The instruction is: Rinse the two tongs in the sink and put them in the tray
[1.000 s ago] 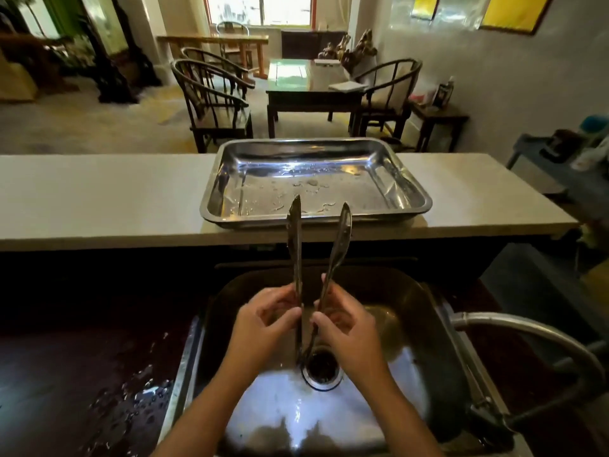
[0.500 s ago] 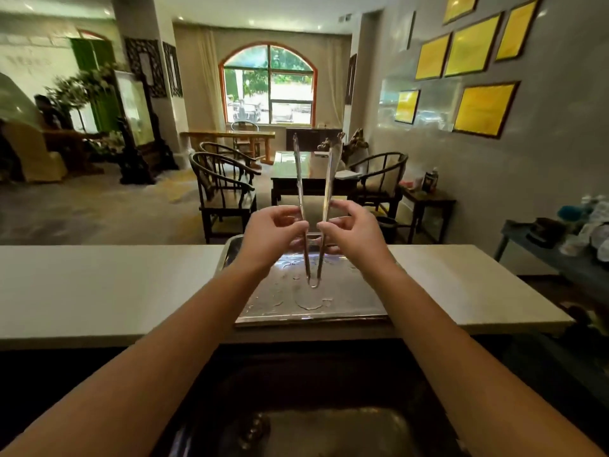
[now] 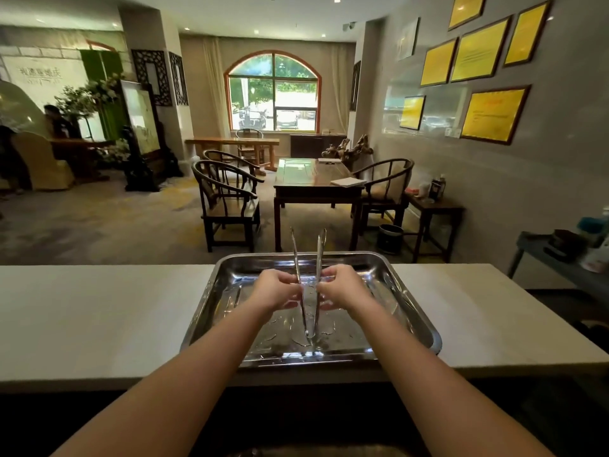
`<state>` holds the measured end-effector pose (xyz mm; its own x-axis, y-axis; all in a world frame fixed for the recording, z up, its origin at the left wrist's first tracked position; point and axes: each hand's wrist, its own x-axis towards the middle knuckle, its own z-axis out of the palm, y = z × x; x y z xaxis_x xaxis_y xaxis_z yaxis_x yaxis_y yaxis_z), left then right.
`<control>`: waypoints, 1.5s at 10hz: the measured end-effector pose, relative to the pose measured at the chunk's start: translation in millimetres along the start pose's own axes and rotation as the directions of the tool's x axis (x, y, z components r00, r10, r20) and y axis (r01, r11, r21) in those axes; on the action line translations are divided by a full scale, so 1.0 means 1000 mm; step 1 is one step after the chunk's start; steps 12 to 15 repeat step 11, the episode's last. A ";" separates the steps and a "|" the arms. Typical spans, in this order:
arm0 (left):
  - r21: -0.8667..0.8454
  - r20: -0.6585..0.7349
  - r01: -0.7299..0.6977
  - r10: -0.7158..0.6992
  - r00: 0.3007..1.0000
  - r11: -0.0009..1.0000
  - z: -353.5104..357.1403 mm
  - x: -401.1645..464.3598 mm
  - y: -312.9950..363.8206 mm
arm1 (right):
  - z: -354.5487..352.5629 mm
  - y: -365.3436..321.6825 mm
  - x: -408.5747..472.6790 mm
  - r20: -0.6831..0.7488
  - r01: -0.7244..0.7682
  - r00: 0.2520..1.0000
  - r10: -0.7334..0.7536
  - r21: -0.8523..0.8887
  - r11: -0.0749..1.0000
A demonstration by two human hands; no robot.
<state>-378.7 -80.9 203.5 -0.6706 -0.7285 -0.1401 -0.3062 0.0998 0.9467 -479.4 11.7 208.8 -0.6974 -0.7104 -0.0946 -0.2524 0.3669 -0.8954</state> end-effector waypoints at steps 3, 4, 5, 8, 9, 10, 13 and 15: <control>0.061 0.031 0.100 -0.102 0.994 0.993 0.006 0.016 -0.034 | 0.020 0.027 0.015 0.047 -0.095 0.994 0.103 -0.151 0.984; 0.092 0.051 0.123 -0.128 0.991 0.988 0.008 0.017 -0.038 | 0.021 0.031 0.017 0.040 -0.134 0.989 0.142 -0.162 0.978; 0.118 0.039 0.126 -0.131 0.991 0.985 0.009 0.018 -0.040 | 0.022 0.034 0.019 0.030 -0.149 0.987 0.157 -0.177 0.973; 0.245 0.046 0.028 -0.040 0.998 0.969 0.008 0.014 -0.039 | 0.021 0.036 0.018 0.012 -0.122 0.992 0.129 -0.258 0.958; 0.381 0.090 -0.088 0.058 0.994 0.920 0.001 0.011 -0.030 | 0.014 0.026 0.013 0.012 -0.048 0.998 0.058 -0.393 0.918; 0.566 0.188 -0.152 0.053 0.981 0.810 -0.009 0.007 -0.013 | 0.007 0.010 0.006 0.111 0.024 0.993 0.044 -0.545 0.838; 0.658 0.314 -0.139 -0.102 0.944 0.740 -0.021 -0.006 0.008 | -0.002 -0.010 -0.006 0.173 0.079 0.984 0.040 -0.631 0.772; 0.658 0.314 -0.139 -0.102 0.944 0.740 -0.021 -0.006 0.008 | -0.002 -0.010 -0.006 0.173 0.079 0.984 0.040 -0.631 0.772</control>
